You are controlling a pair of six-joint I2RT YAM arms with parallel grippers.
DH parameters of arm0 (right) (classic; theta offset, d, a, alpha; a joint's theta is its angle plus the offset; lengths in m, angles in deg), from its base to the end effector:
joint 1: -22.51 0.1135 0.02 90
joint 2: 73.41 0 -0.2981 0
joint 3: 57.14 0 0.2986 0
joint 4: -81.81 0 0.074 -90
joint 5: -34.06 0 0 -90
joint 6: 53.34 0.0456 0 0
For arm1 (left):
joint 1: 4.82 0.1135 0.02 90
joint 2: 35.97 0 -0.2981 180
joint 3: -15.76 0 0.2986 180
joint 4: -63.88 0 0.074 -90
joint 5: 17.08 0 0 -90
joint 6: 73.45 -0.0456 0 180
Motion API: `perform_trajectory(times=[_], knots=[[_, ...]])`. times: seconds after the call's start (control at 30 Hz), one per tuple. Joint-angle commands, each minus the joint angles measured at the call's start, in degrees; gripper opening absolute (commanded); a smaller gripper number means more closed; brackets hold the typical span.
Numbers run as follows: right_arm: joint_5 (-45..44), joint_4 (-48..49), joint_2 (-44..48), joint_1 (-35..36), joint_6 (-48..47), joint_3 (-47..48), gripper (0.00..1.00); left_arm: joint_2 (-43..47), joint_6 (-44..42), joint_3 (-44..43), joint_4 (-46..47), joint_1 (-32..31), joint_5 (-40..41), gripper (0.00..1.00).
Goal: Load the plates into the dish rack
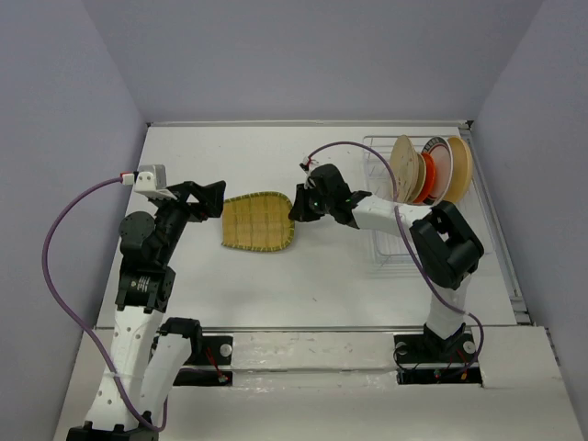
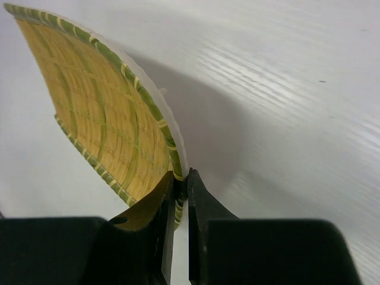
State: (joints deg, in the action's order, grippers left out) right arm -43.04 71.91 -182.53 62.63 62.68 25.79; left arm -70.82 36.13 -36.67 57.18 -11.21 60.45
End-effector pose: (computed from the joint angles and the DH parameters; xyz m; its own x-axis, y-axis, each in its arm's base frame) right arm 0.3615 0.3179 0.1936 -0.7409 -0.0651 -0.6685 -0.4908 0.7319 0.4727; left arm 0.1742 -0.0294 0.3964 0.0697 -0.3371 -0.9389 0.3638 0.8850 -0.2907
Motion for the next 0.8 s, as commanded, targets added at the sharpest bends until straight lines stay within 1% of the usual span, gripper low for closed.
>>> perform_trajectory(times=[0.0, 0.07, 0.1, 0.27, 0.4, 0.47, 0.5, 0.53, 0.57, 0.63, 0.67, 0.7, 0.77], knots=[[-1.13, -8.46, 3.04, -2.76, -8.44, -1.37, 0.22, -0.57, 0.38, 0.23, 3.73, -0.11, -1.94, 0.99], [-0.08, -8.55, 3.21, -4.08, -8.88, -1.46, 0.27, -0.66, 0.38, 0.23, 3.82, -0.11, -2.03, 0.99], [0.1, -8.55, 3.13, -4.08, -8.88, -1.46, 0.33, -0.74, 0.47, 0.23, 3.82, -0.11, -2.12, 0.99], [0.8, -7.94, 1.63, -5.22, -7.74, -1.54, 0.34, -0.83, 0.55, 0.32, 3.9, -0.11, -2.3, 0.99], [-0.25, -6.88, 2.24, -5.23, -5.37, -2.59, 0.35, -0.74, 0.64, 0.32, 3.99, -0.11, -2.56, 0.99], [-0.51, -5.22, 3.47, -5.23, -3.09, -3.65, 0.44, -0.66, 0.73, 0.41, 4.08, -0.11, -2.73, 0.99], [-1.04, -3.99, 4.0, -5.23, 0.14, -4.61, 0.53, -0.66, 0.82, 0.41, 4.08, -0.11, -2.82, 0.99], [-1.3, -2.76, 4.61, -5.23, 2.08, -7.23, 0.57, -0.57, 0.82, 0.41, 4.08, -0.11, -2.91, 0.99], [-0.96, 1.6, 5.92, -5.23, 6.45, -8.91, 0.63, -0.48, 0.9, 0.41, 4.17, -0.11, -2.91, 0.99], [0.01, 6.98, 7.25, -5.23, 11.04, -15.06, 0.69, -0.39, 0.91, 0.41, 4.17, -0.11, -3.18, 0.99], [1.67, 10.14, 7.69, -5.23, 13.24, -17.26, 0.7, -0.39, 0.99, 0.41, 4.17, -0.11, -3.26, 0.99], [3.34, 17.31, 7.96, -5.23, 17.27, -19.19, 0.71, -0.39, 0.99, 0.5, 4.25, -0.11, -3.44, 0.99], [7.81, 22.45, 6.65, -5.23, 20.9, -22.1, 0.73, -0.57, 1.17, 0.5, 4.34, -0.11, -3.88, 0.99]])
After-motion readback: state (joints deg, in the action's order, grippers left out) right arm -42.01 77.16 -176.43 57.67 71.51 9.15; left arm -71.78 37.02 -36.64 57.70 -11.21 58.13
